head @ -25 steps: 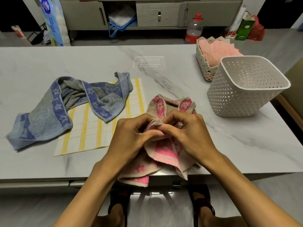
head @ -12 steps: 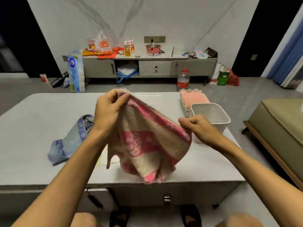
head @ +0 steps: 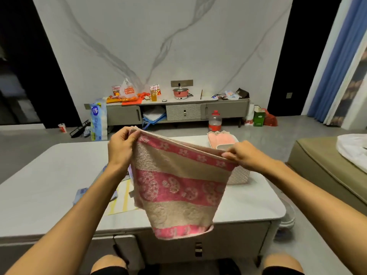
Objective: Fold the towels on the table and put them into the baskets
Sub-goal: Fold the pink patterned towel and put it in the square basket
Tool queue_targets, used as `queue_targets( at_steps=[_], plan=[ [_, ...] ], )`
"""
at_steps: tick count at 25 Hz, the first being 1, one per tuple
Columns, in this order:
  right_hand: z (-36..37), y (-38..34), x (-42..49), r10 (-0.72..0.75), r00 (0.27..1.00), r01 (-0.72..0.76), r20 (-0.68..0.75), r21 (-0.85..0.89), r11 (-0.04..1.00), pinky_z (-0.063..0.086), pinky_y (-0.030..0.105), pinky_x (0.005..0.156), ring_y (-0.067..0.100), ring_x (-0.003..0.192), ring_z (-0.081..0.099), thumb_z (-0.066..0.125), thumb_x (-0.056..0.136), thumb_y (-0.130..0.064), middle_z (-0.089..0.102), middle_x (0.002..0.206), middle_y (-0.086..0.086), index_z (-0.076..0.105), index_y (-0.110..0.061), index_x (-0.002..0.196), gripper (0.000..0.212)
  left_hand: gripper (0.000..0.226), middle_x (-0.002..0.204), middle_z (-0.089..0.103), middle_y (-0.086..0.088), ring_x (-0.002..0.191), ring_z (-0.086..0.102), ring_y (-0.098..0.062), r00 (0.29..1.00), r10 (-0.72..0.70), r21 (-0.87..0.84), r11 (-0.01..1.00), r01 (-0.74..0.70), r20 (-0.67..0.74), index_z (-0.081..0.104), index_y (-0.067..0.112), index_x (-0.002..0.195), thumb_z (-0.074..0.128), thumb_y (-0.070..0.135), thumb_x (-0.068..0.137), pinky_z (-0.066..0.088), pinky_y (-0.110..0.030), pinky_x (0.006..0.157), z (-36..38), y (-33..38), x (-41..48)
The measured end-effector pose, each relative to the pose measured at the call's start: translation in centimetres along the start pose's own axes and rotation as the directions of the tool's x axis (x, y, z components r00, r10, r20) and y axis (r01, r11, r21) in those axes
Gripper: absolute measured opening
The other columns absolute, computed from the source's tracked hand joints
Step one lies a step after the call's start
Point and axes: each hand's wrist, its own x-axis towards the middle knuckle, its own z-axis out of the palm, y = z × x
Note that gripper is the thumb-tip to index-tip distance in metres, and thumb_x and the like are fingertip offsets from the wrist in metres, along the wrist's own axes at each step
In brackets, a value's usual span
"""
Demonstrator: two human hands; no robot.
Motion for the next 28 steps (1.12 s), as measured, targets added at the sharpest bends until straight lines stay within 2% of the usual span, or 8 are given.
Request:
queue_targets(
  at_steps=[4, 8, 11, 13, 15, 19, 24, 28],
  plan=[
    [-2.5, -1.1, -1.0, -0.249, 0.967, 0.239, -0.047, -0.155, 0.958, 0.047, 0.029, 0.078, 0.022, 0.092, 0.062, 0.066, 0.091, -0.031, 0.07, 0.098, 0.005, 0.078, -0.011, 0.093, 0.024, 0.017, 0.079, 0.066, 0.004, 0.077, 0.057, -0.015, 0.995, -0.071, 0.001, 0.997, 0.071, -0.076, 0.069, 0.028, 0.079, 0.06, 0.032, 0.093, 0.047, -0.038, 0.073, -1.8, -1.8, 1.0],
    [-3.0, -0.9, -1.3, -0.36, 0.919, 0.305, -0.161, -0.289, 0.908, 0.043, 0.022, 0.076, 0.01, 0.093, 0.052, 0.069, 0.088, -0.035, 0.055, 0.109, -0.004, 0.077, -0.014, 0.083, 0.023, 0.017, 0.085, 0.067, 0.001, 0.083, 0.055, -0.015, 0.988, -0.096, -0.013, 0.995, 0.096, -0.121, 0.069, 0.029, 0.079, 0.061, 0.032, 0.094, 0.045, -0.037, 0.074, -2.3, -1.9, 1.3],
    [-2.6, -0.4, -1.0, -0.288, 0.942, 0.245, -0.172, -0.236, 0.941, 0.046, 0.03, 0.067, 0.011, 0.076, 0.051, 0.071, 0.085, -0.038, 0.065, 0.09, 0.0, 0.072, -0.014, 0.07, 0.029, 0.019, 0.086, 0.066, 0.0, 0.084, 0.054, -0.016, 0.989, -0.077, 0.021, 0.997, 0.08, -0.128, 0.067, 0.028, 0.077, 0.061, 0.029, 0.095, 0.042, -0.034, 0.074, -2.3, -1.5, 1.3],
    [-2.4, -0.5, -0.9, -0.167, 0.947, 0.179, -0.275, 0.019, 0.984, 0.046, 0.032, 0.057, 0.016, 0.06, 0.055, 0.077, 0.082, -0.032, 0.068, 0.068, 0.003, 0.071, -0.01, 0.065, 0.029, 0.018, 0.086, 0.067, 0.0, 0.086, 0.057, -0.018, 0.983, -0.065, 0.082, 0.993, 0.081, -0.174, 0.066, 0.029, 0.076, 0.062, 0.032, 0.093, 0.046, -0.036, 0.076, -2.4, -1.5, 1.3],
    [-2.6, -0.9, -0.7, -0.012, 0.904, 0.142, -0.428, 0.273, 0.951, 0.048, 0.022, 0.051, 0.006, 0.051, 0.056, 0.081, 0.078, -0.027, 0.067, 0.06, 0.0, 0.072, -0.011, 0.063, 0.023, 0.015, 0.088, 0.069, 0.002, 0.092, 0.06, -0.023, 0.97, -0.058, 0.185, 0.977, 0.103, -0.235, 0.068, 0.029, 0.08, 0.064, 0.04, 0.09, 0.049, -0.042, 0.081, -2.5, -1.5, 1.3],
    [-2.9, -1.5, -0.3, 0.061, 0.83, 0.116, -0.554, 0.279, 0.953, 0.041, 0.006, 0.048, -0.001, 0.056, 0.055, 0.082, 0.077, -0.021, 0.064, 0.064, -0.008, 0.071, -0.016, 0.075, 0.012, 0.018, 0.095, 0.071, 0.004, 0.094, 0.06, -0.024, 0.957, -0.03, 0.36, 0.923, 0.137, -0.289, 0.072, 0.03, 0.086, 0.065, 0.047, 0.087, 0.049, -0.039, 0.08, -2.2, -1.1, 1.4],
    [-2.3, -1.1, 0.1, 0.098, 0.816, 0.072, -0.57, 0.268, 0.961, 0.044, 0.018, 0.06, -0.005, 0.062, 0.051, 0.081, 0.079, -0.017, 0.061, 0.074, -0.007, 0.074, -0.012, 0.098, 0.021, 0.018, 0.086, 0.072, 0.003, 0.083, 0.068, -0.026, 0.966, 0.003, 0.403, 0.909, 0.106, -0.259, 0.069, 0.033, 0.082, 0.062, 0.049, 0.088, 0.051, -0.037, 0.075, -1.8, -0.9, 1.2],
    [-1.9, -1.1, 0.3, 0.163, 0.821, 0.029, -0.548, 0.325, 0.945, 0.049, 0.016, 0.053, 0.001, 0.05, 0.058, 0.075, 0.085, -0.021, 0.066, 0.069, -0.008, 0.076, -0.014, 0.084, 0.007, 0.018, 0.09, 0.07, 0.006, 0.086, 0.066, -0.024, 0.976, 0.011, 0.447, 0.89, 0.09, -0.219, 0.066, 0.032, 0.084, 0.06, 0.047, 0.091, 0.045, -0.034, 0.072, -1.5, -0.5, 0.9]
  ],
)
